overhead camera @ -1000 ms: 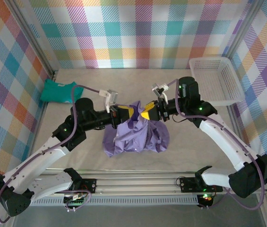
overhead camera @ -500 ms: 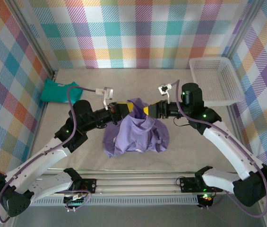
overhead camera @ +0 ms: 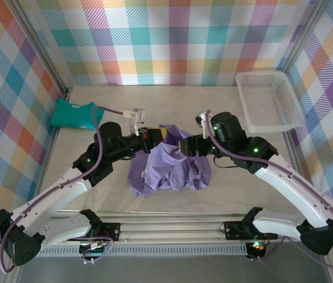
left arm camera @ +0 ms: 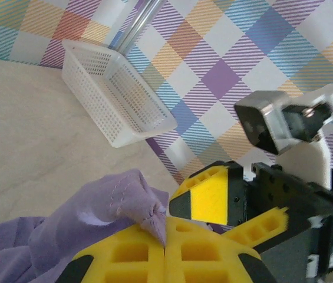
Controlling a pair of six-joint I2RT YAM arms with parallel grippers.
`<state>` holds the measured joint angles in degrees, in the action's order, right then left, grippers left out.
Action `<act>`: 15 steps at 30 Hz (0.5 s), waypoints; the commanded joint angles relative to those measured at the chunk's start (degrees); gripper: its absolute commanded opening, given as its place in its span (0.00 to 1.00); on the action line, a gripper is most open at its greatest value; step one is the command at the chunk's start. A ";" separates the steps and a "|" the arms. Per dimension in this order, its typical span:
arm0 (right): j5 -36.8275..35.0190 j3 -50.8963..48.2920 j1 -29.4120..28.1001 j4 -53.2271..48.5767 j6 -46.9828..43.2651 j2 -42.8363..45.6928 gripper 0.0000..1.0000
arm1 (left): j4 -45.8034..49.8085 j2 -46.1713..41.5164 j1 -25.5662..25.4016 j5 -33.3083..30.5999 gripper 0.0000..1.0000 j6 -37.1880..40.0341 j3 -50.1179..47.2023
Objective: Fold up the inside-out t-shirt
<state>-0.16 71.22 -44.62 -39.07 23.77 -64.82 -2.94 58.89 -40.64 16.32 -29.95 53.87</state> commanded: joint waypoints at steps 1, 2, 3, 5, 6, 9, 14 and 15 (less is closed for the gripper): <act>-10.55 2.08 -2.63 -4.49 2.40 -3.01 0.73 | -0.16 0.13 -0.38 -0.85 0.00 1.88 2.34; -10.69 2.17 -2.96 -3.97 2.83 -3.66 0.74 | -0.21 0.16 -0.37 -0.83 0.00 2.03 2.28; -10.69 2.22 -3.22 -3.39 3.17 -4.26 0.74 | -0.19 0.10 -0.49 -0.92 0.00 2.08 2.24; -11.14 2.39 -3.46 -2.45 3.77 -5.41 0.72 | -0.16 0.17 -0.56 -0.93 0.00 2.25 2.19; -11.70 2.48 -3.46 -2.11 3.96 -5.86 0.71 | -0.10 0.15 -0.63 -0.92 0.00 2.38 2.19; -13.69 1.89 -3.46 -0.36 4.63 -5.44 0.68 | 0.41 -0.10 -0.75 -1.02 0.00 2.85 2.15; -15.30 -0.12 -3.32 2.94 5.23 -2.96 0.55 | 0.47 -0.25 -0.79 -1.12 0.00 3.20 1.68; -15.31 -0.15 -3.27 2.90 5.08 -3.03 0.50 | 0.36 -0.28 -0.82 -1.11 0.00 3.23 1.61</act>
<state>-13.17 71.66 -47.88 -38.63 27.99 -69.82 -2.44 58.94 -40.99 15.73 -28.42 54.26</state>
